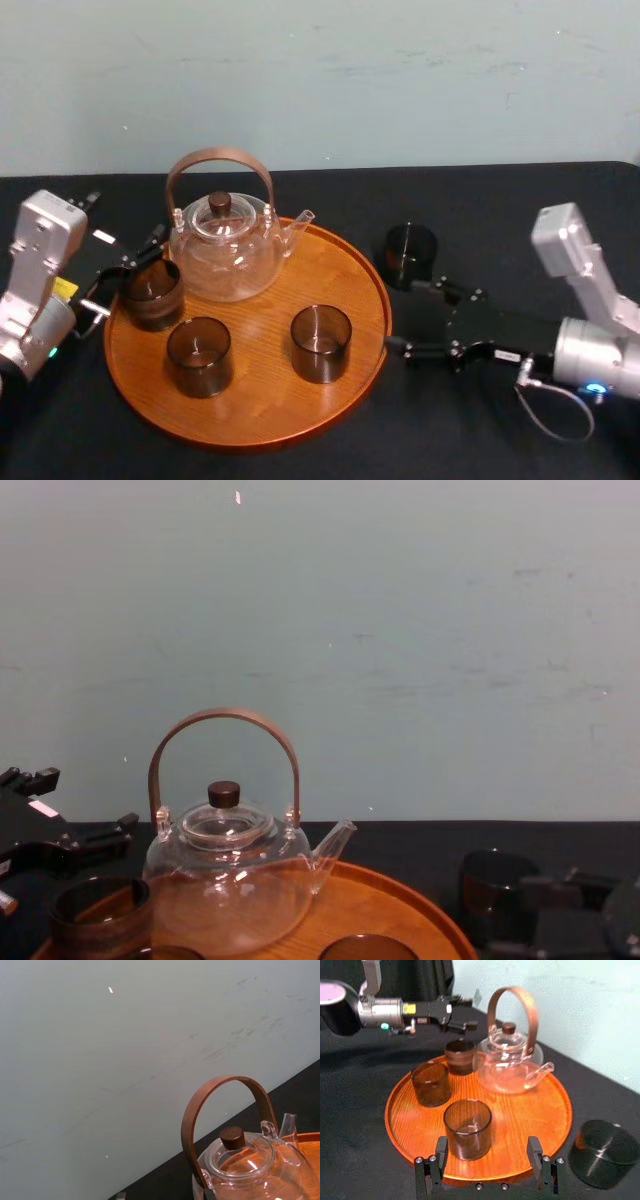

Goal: Pick up the glass from the table and place it on the tray.

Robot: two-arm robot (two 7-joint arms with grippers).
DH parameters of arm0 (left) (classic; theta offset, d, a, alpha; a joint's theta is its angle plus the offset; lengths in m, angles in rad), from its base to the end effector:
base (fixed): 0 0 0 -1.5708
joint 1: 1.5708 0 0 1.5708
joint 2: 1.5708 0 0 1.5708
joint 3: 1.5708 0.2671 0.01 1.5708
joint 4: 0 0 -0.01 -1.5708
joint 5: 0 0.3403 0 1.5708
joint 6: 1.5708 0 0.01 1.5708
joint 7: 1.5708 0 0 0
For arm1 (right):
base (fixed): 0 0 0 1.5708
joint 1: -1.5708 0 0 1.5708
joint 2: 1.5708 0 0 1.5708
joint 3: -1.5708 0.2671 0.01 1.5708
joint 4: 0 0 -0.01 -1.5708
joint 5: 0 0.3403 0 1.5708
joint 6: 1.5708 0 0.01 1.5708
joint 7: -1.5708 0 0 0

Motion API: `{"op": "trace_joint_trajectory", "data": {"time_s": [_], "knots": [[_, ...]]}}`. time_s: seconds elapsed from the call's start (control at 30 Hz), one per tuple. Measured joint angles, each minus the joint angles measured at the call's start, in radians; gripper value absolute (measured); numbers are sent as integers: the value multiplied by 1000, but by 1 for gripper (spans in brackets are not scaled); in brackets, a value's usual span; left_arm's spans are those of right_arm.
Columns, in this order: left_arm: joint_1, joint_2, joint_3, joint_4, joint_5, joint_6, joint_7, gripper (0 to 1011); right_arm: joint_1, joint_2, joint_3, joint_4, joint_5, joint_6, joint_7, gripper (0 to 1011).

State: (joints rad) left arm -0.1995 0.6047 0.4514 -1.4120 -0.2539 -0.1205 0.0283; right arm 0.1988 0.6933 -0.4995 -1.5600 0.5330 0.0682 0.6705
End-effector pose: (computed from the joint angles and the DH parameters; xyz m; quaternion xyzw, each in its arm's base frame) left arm 0.3841 0.0613 -0.2898 0.1415 -0.1325 0.5799 0.7913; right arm 0.3743 -0.0470 -0.2581 -0.1305 0.0293 -0.2552 0.9576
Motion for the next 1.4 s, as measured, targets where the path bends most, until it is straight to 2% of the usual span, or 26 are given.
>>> {"op": "trace_joint_trajectory", "data": {"time_s": [0.13, 0.17, 0.37, 0.53, 0.7, 0.87, 1.0, 1.4], "knots": [[0, 0, 0, 0, 0, 0, 0, 1001, -30, 21, 41, -23, 29, -23, -17, 1002], [0, 0, 0, 0, 0, 0, 0, 1001, -30, 21, 41, -23, 29, -23, -17, 1002], [0, 0, 0, 0, 0, 0, 0, 1001, -64, 26, 94, -30, 40, -29, -86, 1002], [0, 0, 0, 0, 0, 0, 0, 1001, -73, 13, 121, -20, 34, -2, -145, 1002], [0, 0, 0, 0, 0, 0, 0, 1001, -71, -12, 146, -5, 15, 54, -222, 1002], [0, 0, 0, 0, 0, 0, 0, 1001, -55, -37, 155, 13, -8, 114, -275, 1002], [0, 0, 0, 0, 0, 0, 0, 1001, -39, -54, 155, 29, -21, 148, -290, 1002], [0, 0, 0, 0, 0, 0, 0, 1001, 20, -95, 125, 88, -86, 203, -287, 1002]]}}
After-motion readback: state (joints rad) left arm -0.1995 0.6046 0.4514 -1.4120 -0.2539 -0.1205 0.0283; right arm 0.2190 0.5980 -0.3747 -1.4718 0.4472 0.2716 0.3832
